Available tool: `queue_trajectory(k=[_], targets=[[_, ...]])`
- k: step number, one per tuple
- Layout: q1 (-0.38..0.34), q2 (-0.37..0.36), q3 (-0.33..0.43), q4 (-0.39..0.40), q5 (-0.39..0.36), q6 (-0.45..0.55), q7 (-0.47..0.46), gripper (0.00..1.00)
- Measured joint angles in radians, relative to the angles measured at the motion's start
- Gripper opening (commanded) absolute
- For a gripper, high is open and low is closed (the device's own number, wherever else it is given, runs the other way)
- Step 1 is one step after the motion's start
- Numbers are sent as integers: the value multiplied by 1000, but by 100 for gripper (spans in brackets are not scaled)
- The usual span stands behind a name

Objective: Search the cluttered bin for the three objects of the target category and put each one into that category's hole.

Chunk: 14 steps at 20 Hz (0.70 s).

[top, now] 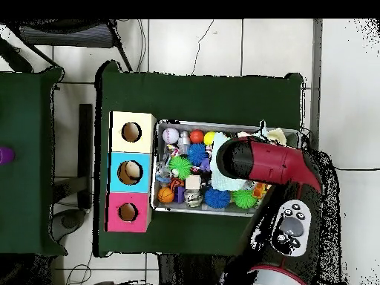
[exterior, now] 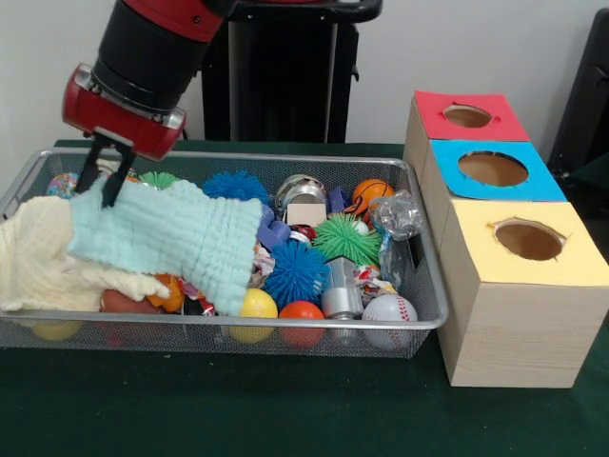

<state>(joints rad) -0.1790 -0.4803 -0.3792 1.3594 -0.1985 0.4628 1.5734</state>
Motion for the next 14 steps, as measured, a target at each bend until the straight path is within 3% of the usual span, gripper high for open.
queue_trajectory(k=[9,14], targets=[[-18,-21,1,9,0,49,0,100],[-34,-76,44,89,65,49,0,100]])
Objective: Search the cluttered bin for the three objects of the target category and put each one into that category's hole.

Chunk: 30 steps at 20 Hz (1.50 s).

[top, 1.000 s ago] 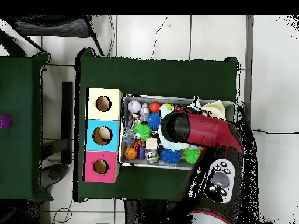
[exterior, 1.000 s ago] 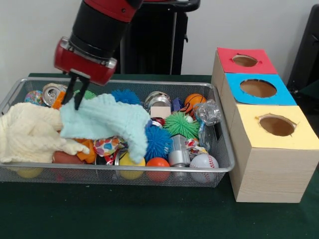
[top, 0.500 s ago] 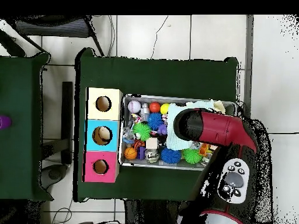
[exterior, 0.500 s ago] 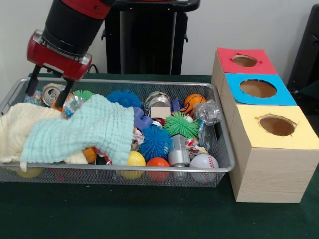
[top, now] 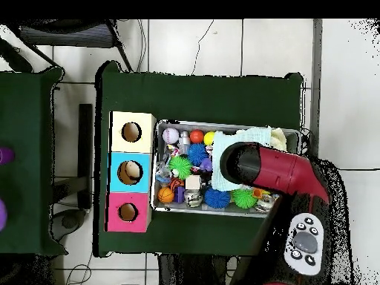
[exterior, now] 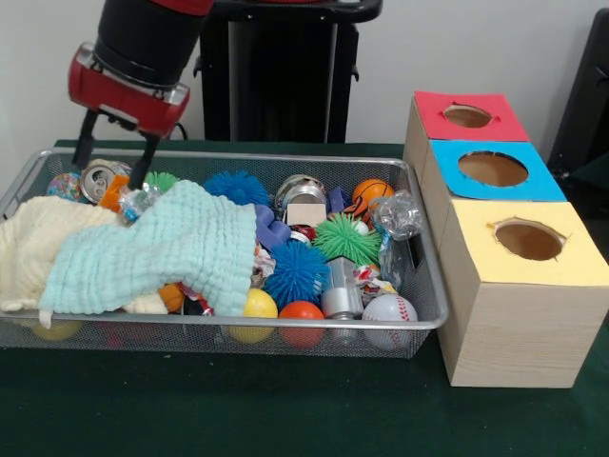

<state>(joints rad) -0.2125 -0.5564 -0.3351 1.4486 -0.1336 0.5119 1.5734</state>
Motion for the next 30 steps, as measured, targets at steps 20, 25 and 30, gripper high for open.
queue_trajectory(k=[20,25,30], targets=[[-60,-56,308,318,200,-206,1,100],[-83,-6,366,318,168,-207,1,100],[-77,9,389,318,145,-100,1,100]])
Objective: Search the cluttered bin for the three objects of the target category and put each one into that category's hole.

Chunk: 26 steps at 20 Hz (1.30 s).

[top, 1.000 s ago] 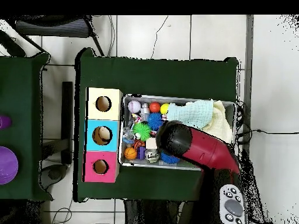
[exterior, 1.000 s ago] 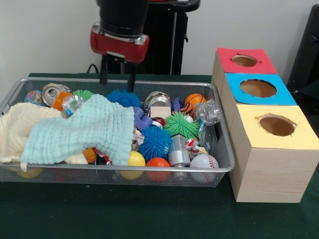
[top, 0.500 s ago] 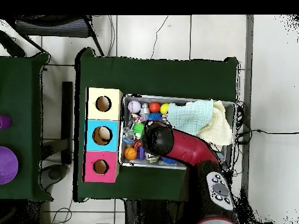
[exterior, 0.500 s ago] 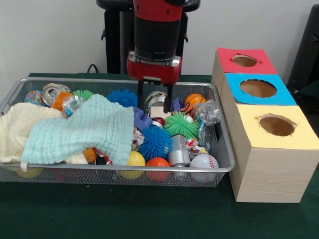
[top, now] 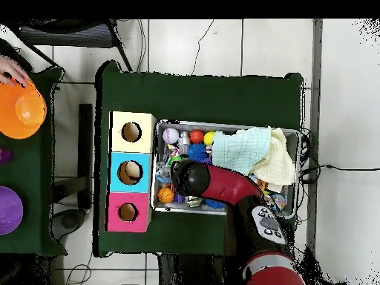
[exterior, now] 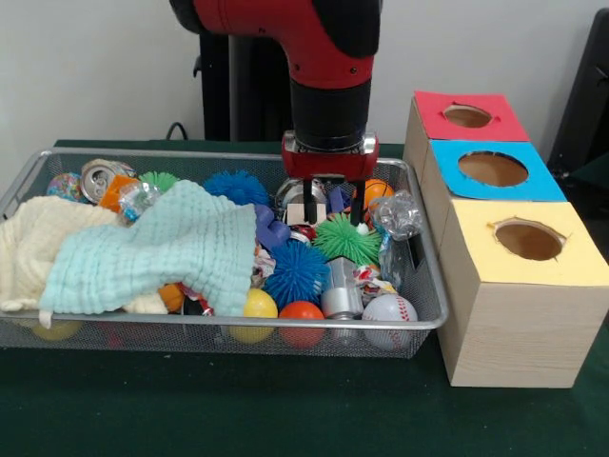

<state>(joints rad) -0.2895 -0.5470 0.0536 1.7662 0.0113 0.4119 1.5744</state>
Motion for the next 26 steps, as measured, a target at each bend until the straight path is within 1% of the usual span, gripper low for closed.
queue_trajectory(k=[1,3,6,7,8,10,12,15,17,18,21,22,24,26], targets=[[8,-2,0,-2,-10,80,0,100],[15,-4,0,-3,-21,150,0,100],[29,-10,0,-7,-43,304,0,100],[32,-10,0,-8,-46,327,0,100],[37,-10,0,-11,-57,382,0,100],[39,-10,1,-14,-69,408,0,100],[33,-5,8,-16,-89,403,0,100],[13,3,29,-16,-112,364,0,100],[-11,13,56,-16,-133,313,0,100],[-44,28,91,-16,-160,233,0,100],[-76,44,124,-17,-188,157,0,100],[-101,55,152,-16,-207,112,0,100],[-122,51,178,-15,-223,100,0,100],[-132,50,189,-15,-233,100,0,100]])
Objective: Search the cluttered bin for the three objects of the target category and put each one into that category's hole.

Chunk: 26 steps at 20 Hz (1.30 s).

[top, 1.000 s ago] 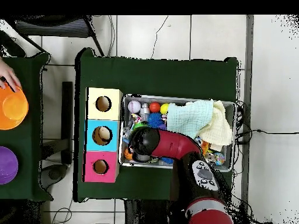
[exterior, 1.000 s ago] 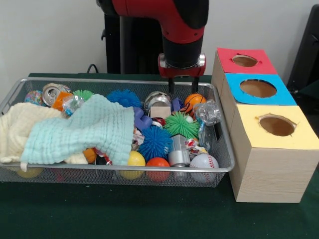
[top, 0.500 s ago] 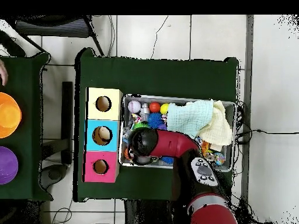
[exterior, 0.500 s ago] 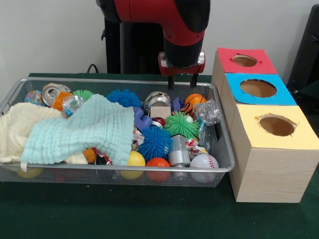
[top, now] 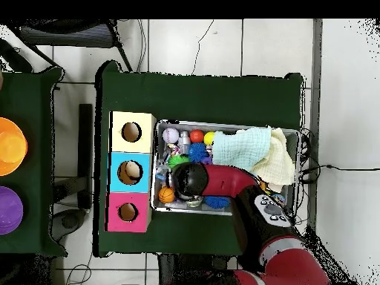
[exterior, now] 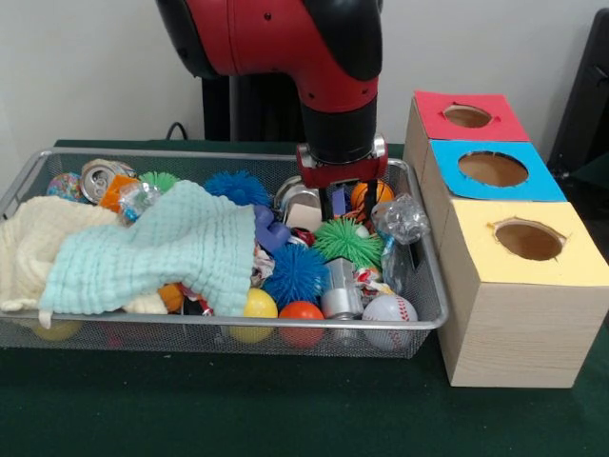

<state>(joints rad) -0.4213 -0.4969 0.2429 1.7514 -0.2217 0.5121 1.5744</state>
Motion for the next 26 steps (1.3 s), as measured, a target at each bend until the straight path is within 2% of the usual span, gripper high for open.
queue_trajectory(k=[5,15,26], targets=[[-43,4,56,0,-58,6,0,100],[-76,18,109,-23,-100,65,0,100],[-77,73,146,-144,-103,279,-1,100]])
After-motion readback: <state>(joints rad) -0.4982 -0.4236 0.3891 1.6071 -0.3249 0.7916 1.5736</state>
